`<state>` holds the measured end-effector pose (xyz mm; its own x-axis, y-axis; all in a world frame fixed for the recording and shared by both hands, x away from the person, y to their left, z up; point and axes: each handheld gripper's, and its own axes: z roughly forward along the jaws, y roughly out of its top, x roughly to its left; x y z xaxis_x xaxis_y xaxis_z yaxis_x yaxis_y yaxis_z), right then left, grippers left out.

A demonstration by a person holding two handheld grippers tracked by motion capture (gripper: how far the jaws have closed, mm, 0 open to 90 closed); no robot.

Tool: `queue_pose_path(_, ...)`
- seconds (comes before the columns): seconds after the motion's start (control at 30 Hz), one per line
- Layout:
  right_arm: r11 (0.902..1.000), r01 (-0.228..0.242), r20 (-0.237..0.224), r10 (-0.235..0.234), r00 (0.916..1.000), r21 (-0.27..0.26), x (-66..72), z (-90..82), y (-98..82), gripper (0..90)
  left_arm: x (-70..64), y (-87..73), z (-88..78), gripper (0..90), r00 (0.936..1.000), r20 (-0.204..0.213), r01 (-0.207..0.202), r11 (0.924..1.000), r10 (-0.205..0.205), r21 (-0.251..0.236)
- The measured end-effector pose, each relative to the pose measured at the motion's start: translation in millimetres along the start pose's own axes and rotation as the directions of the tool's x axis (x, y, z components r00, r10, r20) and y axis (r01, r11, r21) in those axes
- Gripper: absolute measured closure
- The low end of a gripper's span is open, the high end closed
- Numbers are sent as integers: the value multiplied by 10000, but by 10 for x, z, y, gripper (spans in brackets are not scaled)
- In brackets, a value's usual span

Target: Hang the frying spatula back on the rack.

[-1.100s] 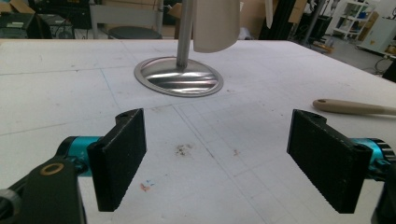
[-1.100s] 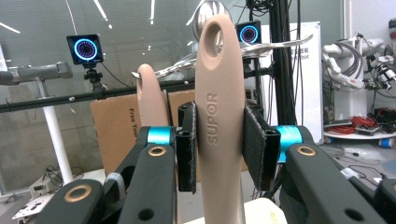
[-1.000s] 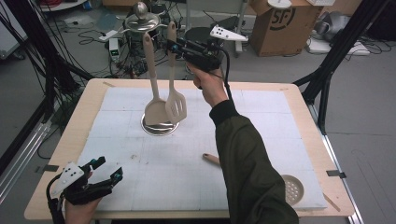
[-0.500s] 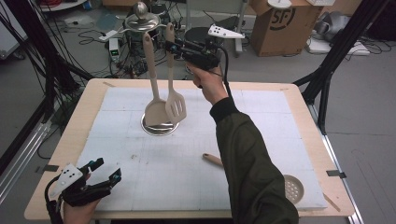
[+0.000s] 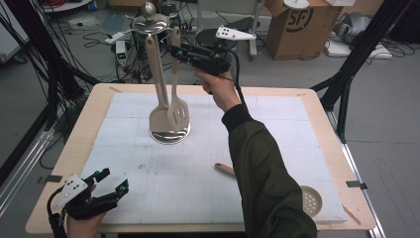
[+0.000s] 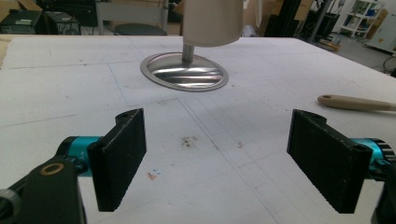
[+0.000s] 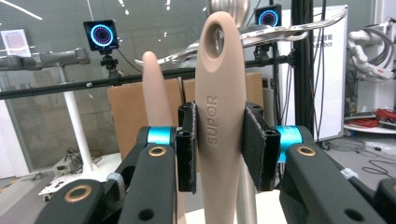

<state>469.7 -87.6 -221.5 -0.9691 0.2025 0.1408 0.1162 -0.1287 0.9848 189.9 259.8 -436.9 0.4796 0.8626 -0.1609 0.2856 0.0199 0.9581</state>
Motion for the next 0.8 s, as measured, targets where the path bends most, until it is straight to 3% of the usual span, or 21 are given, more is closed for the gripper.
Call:
queue_pose_path(0.27,9997,116,-23,-116,9999,196,56,90,-33,685,-5,2,3,202,10000,21,-12,10000,12,-5)
queue_pose_path(0.6,9997,253,294,-252,9992,-15,69,83,-64,672,-11,4,-2,203,10000,18,-6,10000,6,-9)
queue_pose_path(0.73,9999,109,651,-103,9978,-89,78,85,-100,535,-10,5,-4,202,10000,24,4,10000,-4,-44)
queue_pose_path(0.8,9999,66,707,-55,9975,-154,62,65,-119,528,-10,6,-4,202,10000,23,-7,10000,7,-21)
